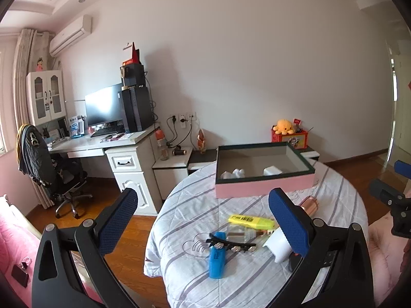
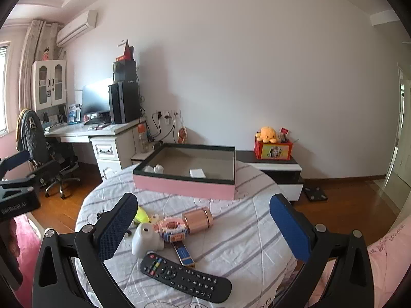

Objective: Organize rigid objects
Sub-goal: 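Withdraw both tools from the box back toward the bed items, then grasp the blue highlighter with the left gripper while the right grasps the rose-gold cylinder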

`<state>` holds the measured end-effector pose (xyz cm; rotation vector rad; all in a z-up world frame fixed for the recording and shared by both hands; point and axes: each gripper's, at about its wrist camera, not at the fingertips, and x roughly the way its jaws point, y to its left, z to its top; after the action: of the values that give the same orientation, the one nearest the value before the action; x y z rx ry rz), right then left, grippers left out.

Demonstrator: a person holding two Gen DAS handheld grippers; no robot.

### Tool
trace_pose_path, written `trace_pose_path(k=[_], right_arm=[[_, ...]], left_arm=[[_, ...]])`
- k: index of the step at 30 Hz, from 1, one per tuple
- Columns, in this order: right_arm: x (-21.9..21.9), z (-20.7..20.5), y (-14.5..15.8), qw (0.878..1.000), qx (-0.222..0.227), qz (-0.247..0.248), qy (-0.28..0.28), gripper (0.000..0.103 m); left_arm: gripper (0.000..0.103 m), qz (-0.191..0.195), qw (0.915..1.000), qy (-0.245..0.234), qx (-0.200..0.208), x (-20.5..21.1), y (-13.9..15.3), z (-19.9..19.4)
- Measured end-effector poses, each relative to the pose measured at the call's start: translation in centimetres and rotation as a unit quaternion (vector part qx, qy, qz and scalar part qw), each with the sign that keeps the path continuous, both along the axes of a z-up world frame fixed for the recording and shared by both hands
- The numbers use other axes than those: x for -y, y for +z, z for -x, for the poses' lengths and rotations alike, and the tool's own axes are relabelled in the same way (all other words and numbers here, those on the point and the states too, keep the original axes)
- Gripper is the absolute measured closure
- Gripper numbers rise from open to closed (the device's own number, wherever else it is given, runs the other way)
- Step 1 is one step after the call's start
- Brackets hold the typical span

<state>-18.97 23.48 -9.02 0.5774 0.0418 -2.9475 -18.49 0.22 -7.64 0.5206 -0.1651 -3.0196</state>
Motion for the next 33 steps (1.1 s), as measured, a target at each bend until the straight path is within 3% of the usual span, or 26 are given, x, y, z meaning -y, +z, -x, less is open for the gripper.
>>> trace_pose_path(k=[8, 13, 18, 30, 32, 33], right_arm=[[-0.1, 1.7, -2.8, 0.999, 0.042, -0.002, -0.002, 0.0], [0.2, 3.1, -4.6, 0.998, 0.07, -0.007, 0.001, 0.0], [0.2, 4.6, -6.4, 0.995, 0.096, -0.01, -0.002, 0.0], [-0.2, 8.6, -9.1, 0.99, 0.139, -0.014, -0.008, 0.0], [-0.1, 9.3, -9.4, 0.989, 0.147, -0.018, -0.009, 0.0], [-0.1, 9.8, -9.7, 0.988, 0.151, -0.019, -0.009, 0.0]], left_arm=[[0.0, 0.003, 0.999, 0.019, 0.042, 1.7, -2.5, 1.7], [0.0, 0.008, 0.9972, 0.005, 0.074, 1.7, -4.9, 2.9], [0.0, 0.015, 0.992, -0.004, 0.125, 1.7, -8.3, 4.8], [0.0, 0.035, 0.9793, -0.025, 0.198, 1.7, -14.3, 8.3], [0.003, 0.036, 0.9787, -0.026, 0.201, 1.7, -14.9, 8.7], [0.01, 0.035, 0.9784, -0.029, 0.202, 1.8, -15.0, 8.8]])
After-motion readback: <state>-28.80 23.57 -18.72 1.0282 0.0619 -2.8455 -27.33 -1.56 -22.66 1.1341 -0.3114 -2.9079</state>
